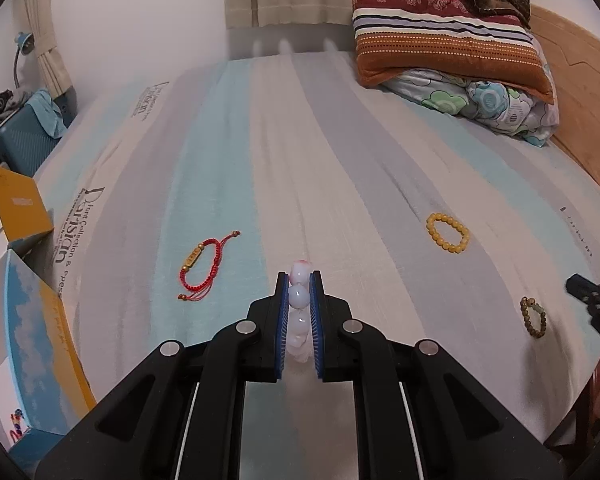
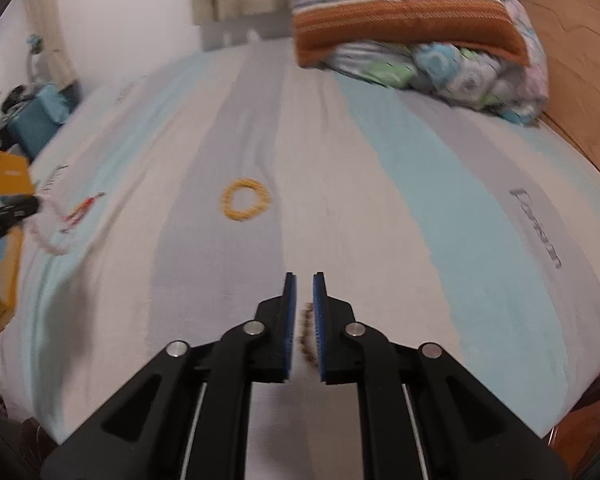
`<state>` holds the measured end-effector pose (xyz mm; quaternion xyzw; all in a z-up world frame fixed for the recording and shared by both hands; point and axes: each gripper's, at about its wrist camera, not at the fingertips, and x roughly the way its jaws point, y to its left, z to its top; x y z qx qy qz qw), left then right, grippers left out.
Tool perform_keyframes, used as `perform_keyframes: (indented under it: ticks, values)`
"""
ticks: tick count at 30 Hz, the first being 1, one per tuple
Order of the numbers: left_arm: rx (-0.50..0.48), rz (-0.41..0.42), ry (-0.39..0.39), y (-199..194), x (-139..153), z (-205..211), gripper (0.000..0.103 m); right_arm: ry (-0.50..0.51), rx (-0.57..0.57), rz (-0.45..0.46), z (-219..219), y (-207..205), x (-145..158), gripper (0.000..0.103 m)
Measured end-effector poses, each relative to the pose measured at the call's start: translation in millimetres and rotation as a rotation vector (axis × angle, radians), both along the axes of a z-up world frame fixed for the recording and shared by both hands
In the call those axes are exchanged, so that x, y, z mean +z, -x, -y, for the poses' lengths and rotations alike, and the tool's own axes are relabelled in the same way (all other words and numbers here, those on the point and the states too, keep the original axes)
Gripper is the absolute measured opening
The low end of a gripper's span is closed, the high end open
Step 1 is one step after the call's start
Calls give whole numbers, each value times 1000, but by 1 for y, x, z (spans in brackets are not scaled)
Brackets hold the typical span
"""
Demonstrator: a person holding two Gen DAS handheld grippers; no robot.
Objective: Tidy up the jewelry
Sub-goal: 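Carry the pink-white and brown-green bracelets with both tools over the white box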
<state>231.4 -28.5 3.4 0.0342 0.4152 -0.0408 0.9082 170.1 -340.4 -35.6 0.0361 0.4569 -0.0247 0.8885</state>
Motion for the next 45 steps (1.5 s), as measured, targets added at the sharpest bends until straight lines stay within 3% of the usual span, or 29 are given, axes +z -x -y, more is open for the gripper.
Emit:
perform_keyframes:
  ticks: [2, 5, 14, 16, 18, 23, 45]
  values:
    - [-5, -2, -2, 1, 0, 0, 9, -12, -23, -35, 9, -5, -13, 35]
    - [-12, -9, 0, 1, -4, 1, 9, 0, -38, -70, 16, -10, -32, 37]
    - [-20, -33, 2, -6, -21, 3, 9, 17, -36, -142, 20, -18, -75, 37]
    - [-21, -36, 1, -6, -22, 4, 9, 29, -26, -135, 18, -15, -77, 31]
    - [-23, -36, 2, -6, -23, 4, 9, 25, -19, -132, 16, -13, -75, 18]
    - [-25, -34, 6, -6, -20, 3, 9, 36, -3, -105, 13, -9, -65, 8]
    - [-34, 5, 7, 12, 10, 8, 9, 19, 31, 41, -17, 3, 19, 8]
